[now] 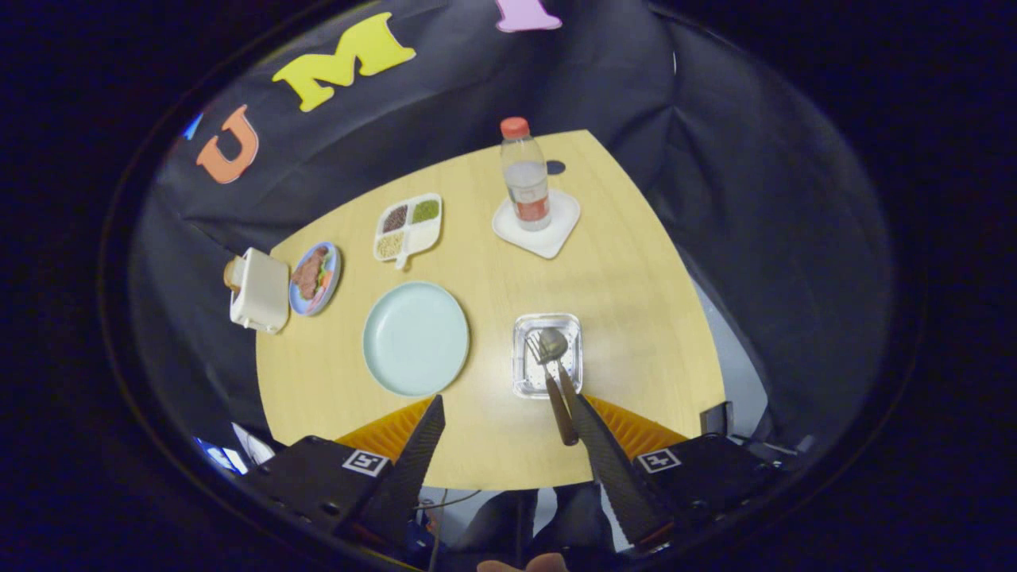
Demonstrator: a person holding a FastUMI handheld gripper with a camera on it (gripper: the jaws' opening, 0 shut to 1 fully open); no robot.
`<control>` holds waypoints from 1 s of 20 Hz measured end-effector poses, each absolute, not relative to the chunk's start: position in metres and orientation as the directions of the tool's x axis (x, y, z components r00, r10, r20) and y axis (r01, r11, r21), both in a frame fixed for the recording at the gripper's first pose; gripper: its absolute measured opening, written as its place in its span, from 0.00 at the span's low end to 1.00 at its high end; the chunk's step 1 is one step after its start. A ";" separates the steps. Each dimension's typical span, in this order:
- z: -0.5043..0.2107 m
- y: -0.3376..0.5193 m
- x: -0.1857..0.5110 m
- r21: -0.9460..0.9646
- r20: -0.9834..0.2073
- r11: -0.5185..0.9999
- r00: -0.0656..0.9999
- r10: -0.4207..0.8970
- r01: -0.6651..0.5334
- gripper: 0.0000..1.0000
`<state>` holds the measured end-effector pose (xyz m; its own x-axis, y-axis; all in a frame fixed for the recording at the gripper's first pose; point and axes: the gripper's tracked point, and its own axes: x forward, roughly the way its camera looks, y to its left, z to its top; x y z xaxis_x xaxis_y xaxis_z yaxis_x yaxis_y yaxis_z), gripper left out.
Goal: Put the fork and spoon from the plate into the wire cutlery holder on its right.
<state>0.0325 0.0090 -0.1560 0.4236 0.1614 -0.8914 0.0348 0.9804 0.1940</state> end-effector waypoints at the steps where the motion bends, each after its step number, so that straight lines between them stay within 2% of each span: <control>1: -0.140 0.011 0.040 0.191 -0.860 0.982 0.483 0.164 0.008 0.97; 4: -0.092 0.008 0.060 0.124 -0.727 0.989 0.672 0.144 -0.078 0.97; 7: -0.026 0.007 0.073 0.065 -0.513 0.991 0.848 0.132 -0.115 0.97; 9: 0.015 0.012 0.068 0.041 -0.353 0.989 0.924 0.149 -0.144 0.97; 13: 0.069 0.007 0.044 0.034 -0.114 0.991 0.984 0.136 -0.133 0.97; 16: 0.077 -0.011 0.037 0.046 -0.022 0.994 0.995 0.097 -0.096 0.96; 20: 0.086 -0.022 0.029 -0.001 0.038 0.996 0.995 0.090 -0.090 0.96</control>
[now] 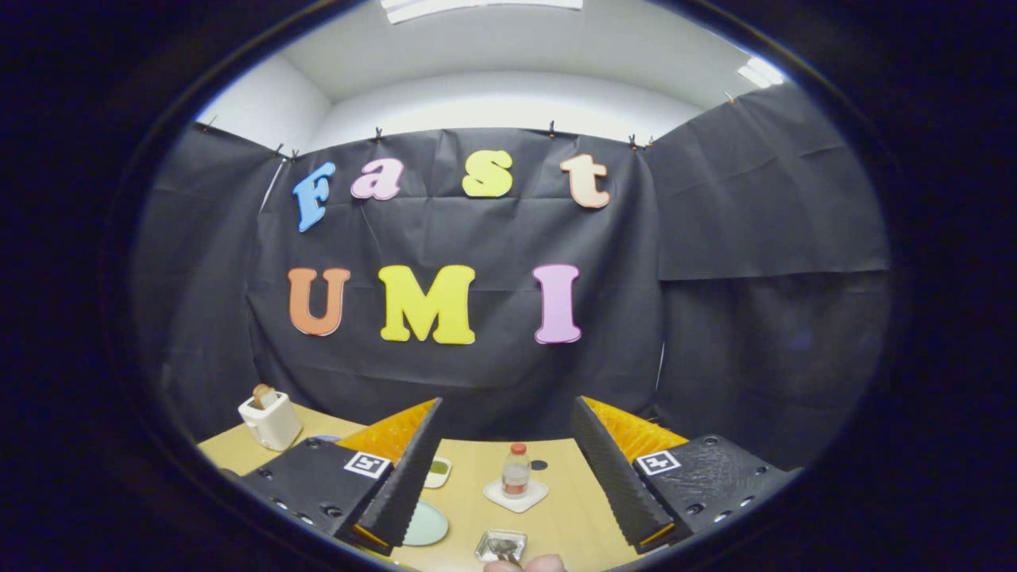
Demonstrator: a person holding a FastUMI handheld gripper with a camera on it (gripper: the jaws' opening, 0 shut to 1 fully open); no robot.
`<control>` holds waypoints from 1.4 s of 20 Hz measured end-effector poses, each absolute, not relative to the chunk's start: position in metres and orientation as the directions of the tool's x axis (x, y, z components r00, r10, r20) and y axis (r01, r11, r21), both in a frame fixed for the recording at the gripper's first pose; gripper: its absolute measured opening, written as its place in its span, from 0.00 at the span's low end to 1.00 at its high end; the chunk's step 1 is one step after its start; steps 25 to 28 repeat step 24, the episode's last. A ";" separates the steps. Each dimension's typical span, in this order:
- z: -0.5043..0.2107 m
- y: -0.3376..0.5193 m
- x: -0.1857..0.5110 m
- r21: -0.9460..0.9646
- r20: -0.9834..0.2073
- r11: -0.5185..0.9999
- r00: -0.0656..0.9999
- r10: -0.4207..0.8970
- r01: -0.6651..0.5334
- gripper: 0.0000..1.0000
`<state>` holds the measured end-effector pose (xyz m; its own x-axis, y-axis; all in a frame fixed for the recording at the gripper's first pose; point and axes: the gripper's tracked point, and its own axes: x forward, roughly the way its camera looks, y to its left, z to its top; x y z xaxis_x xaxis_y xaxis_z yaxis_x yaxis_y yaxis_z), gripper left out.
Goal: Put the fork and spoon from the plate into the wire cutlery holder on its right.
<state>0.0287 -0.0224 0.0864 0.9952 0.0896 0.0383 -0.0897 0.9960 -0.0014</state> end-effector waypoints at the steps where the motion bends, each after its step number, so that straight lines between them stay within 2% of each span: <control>1: 0.090 -0.020 0.026 0.005 0.050 0.995 0.994 0.096 -0.096 0.96; 6: 0.096 0.005 0.022 0.008 0.076 0.988 0.985 0.153 -0.154 0.96; 14: 0.101 0.034 0.015 0.015 0.088 0.983 0.980 0.180 -0.182 0.96; 28: 0.102 0.022 0.025 0.026 0.085 0.986 0.983 0.164 -0.167 0.96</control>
